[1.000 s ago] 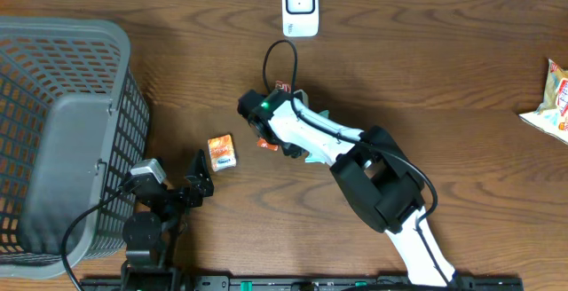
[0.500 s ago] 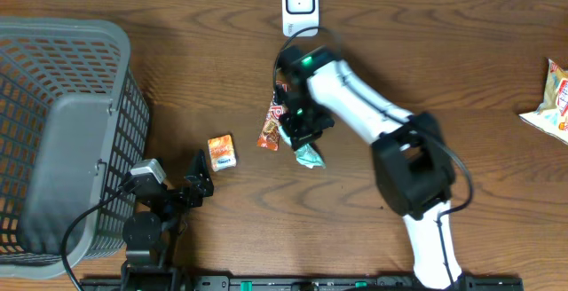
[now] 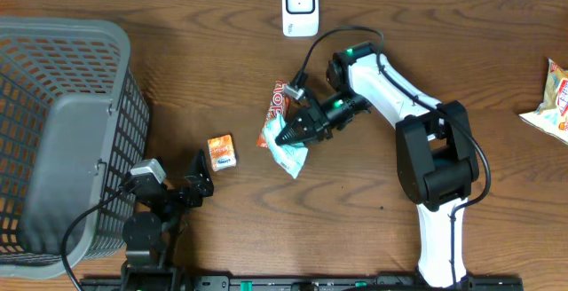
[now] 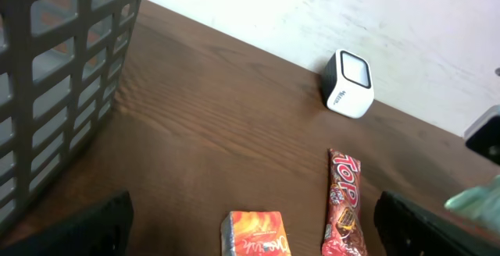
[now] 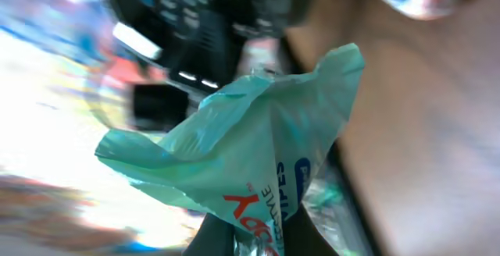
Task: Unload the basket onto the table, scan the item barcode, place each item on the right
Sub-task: 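Grasp the mint-green wipes pack with the right gripper and lift, then carry the wipes pack up to the white scanner box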
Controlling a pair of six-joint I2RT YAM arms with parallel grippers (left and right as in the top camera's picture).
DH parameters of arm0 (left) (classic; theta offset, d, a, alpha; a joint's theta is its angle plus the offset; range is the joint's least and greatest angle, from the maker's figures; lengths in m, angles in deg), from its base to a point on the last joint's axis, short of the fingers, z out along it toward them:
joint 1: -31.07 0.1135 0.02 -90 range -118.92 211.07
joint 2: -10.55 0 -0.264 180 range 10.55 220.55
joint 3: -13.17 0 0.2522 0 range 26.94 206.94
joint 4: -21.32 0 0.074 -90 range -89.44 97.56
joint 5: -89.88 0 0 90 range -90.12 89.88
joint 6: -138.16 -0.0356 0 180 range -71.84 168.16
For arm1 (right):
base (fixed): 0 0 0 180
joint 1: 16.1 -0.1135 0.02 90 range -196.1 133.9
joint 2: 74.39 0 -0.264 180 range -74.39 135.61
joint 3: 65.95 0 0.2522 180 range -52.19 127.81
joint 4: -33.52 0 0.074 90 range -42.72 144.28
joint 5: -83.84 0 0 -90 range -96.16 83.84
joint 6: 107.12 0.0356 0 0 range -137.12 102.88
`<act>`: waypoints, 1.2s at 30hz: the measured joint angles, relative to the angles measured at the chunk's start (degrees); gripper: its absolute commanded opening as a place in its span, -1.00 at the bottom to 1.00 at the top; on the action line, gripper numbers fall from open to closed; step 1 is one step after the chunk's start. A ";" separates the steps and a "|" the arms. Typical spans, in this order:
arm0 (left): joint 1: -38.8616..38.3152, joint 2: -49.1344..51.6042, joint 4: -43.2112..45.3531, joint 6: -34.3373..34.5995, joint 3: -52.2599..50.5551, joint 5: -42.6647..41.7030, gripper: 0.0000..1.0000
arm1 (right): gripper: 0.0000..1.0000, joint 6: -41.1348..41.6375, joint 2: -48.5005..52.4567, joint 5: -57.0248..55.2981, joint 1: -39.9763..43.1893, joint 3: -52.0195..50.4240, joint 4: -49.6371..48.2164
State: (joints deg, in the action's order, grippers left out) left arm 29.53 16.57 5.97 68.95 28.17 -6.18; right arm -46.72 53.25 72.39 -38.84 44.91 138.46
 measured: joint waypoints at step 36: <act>-0.02 0.00 0.00 0.00 0.00 0.02 0.96 | -0.97 -1.27 0.00 6.08 4.57 -0.04 6.34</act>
State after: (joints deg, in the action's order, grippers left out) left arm 29.51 16.57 5.97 68.95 28.17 -6.16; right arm -47.99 53.25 78.46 -34.28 44.86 144.80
